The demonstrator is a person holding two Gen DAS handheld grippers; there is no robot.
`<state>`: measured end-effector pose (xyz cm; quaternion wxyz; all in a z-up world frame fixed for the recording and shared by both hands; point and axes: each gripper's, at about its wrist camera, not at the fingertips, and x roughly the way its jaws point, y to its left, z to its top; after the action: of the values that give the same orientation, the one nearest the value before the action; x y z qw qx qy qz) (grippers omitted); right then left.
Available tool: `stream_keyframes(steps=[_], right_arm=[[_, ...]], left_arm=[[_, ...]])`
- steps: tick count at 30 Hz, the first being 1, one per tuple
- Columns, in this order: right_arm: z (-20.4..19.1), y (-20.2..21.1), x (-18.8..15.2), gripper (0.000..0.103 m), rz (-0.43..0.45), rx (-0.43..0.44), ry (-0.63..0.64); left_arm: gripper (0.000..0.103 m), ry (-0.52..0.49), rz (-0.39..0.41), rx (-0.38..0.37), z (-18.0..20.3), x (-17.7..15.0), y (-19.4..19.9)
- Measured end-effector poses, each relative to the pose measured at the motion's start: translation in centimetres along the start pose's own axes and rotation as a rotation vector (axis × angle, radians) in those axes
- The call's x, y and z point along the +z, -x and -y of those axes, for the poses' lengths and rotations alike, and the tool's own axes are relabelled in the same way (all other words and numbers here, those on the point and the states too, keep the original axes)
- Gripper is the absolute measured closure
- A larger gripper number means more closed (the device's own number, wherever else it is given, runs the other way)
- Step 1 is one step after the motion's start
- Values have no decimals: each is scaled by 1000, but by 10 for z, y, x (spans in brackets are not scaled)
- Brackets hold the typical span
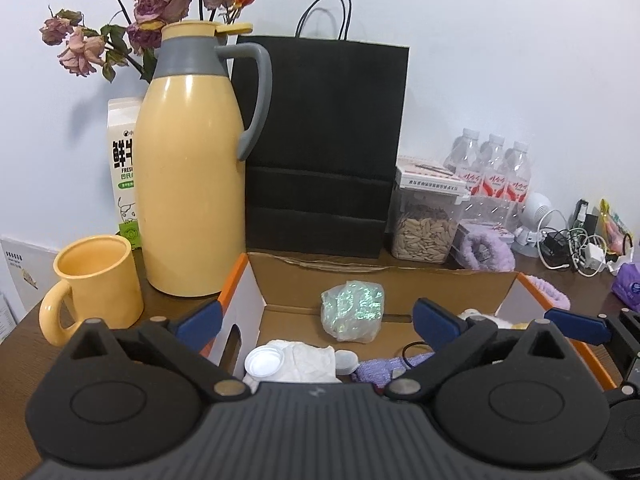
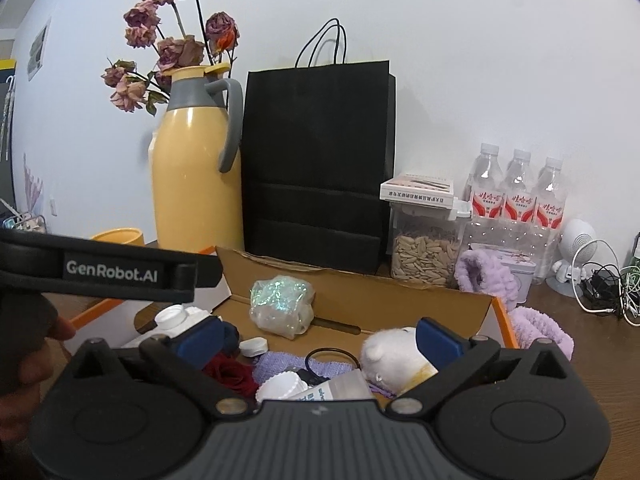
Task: Organize objects
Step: 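Carry the case and cable into the box and release both, then withdraw both tools from the box toward the table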
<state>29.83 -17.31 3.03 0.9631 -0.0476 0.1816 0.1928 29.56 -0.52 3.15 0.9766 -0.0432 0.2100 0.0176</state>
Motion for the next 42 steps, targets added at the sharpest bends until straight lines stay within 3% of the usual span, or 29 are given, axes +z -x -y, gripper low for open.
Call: stream_keyframes(steps=[16,30,36,42], right_arm=[[-4,49,-14,0,-26,13,23],[-1,85,-60,0,-161,29,54],[3,84,-73,1,-211,50,48],[4,69,-79,8,-273,75,41]], left_arm=[[0,-1,27,1,-4,-4,50],[0,-24,-50,62,-17,-33,90],[0,-19,-101,77,-23,-51,99],[0,-9,-121,89,-29,-60,110]])
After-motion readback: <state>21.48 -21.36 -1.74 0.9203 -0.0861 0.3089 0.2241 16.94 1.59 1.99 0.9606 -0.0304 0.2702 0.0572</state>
